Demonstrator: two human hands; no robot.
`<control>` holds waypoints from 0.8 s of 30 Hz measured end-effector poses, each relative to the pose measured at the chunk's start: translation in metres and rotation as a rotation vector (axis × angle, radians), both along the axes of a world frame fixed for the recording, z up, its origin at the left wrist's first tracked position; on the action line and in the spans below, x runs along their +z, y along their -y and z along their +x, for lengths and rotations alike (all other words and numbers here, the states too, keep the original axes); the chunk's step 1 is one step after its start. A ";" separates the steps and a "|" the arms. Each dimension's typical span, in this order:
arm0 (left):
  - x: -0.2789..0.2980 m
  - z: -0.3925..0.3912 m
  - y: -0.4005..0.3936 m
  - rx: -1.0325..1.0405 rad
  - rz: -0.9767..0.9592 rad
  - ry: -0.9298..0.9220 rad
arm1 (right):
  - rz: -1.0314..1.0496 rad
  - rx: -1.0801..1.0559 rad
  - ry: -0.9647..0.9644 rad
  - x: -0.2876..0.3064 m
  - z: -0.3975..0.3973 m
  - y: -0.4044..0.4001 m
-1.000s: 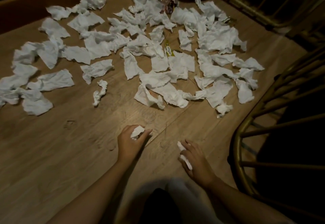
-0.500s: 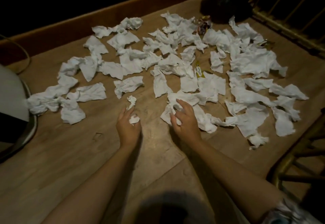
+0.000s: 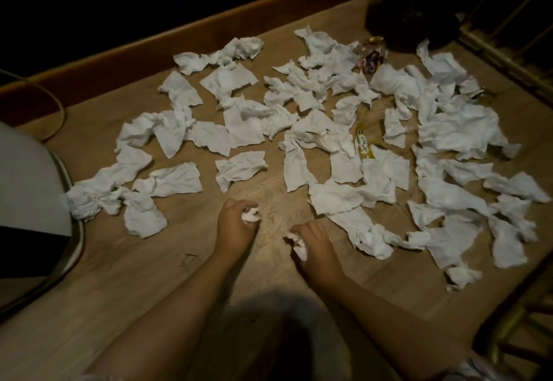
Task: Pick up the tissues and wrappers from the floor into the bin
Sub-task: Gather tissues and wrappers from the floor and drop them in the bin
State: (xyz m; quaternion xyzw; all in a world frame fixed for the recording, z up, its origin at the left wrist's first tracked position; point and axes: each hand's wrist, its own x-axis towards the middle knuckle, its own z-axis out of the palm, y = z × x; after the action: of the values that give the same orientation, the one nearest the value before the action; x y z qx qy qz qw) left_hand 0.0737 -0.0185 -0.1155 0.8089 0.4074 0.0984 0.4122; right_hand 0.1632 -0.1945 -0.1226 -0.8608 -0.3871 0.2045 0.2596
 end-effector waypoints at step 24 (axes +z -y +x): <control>0.610 0.037 -0.008 0.831 -1.118 0.374 | 0.616 -1.159 -0.677 0.638 0.036 -0.092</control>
State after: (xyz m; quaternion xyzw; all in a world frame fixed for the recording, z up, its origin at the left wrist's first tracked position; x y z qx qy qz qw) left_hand 0.1104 -0.0100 0.4941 0.2248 0.5933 0.1607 0.7561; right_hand 0.1988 -0.1022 0.5153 -0.7049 0.1913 0.1709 0.6613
